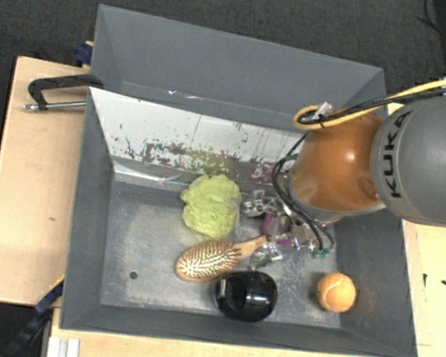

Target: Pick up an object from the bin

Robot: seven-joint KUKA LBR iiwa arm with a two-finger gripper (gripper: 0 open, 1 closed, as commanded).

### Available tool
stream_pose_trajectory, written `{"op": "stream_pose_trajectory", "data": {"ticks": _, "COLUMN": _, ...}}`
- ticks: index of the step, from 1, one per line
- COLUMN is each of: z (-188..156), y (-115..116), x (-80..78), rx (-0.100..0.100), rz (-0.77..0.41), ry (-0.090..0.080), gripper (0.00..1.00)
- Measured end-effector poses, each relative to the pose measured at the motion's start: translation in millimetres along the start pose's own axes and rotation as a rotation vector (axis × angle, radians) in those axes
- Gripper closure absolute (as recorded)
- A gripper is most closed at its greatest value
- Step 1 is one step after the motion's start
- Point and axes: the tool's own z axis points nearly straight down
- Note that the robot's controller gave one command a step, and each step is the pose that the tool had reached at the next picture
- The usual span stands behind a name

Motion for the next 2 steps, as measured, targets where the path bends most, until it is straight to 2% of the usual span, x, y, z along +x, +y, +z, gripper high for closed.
{"op": "stream_pose_trajectory", "data": {"ticks": 1, "z": 24.3, "y": 71.8, "x": -15.9, "rx": -0.010, "rz": -0.046, "ry": 0.026, "gripper": 1.00}}
{"op": "stream_pose_trajectory", "data": {"ticks": 2, "z": 24.3, "y": 71.8, "x": -15.9, "rx": -0.010, "rz": -0.047, "ry": 0.026, "gripper": 1.00}}
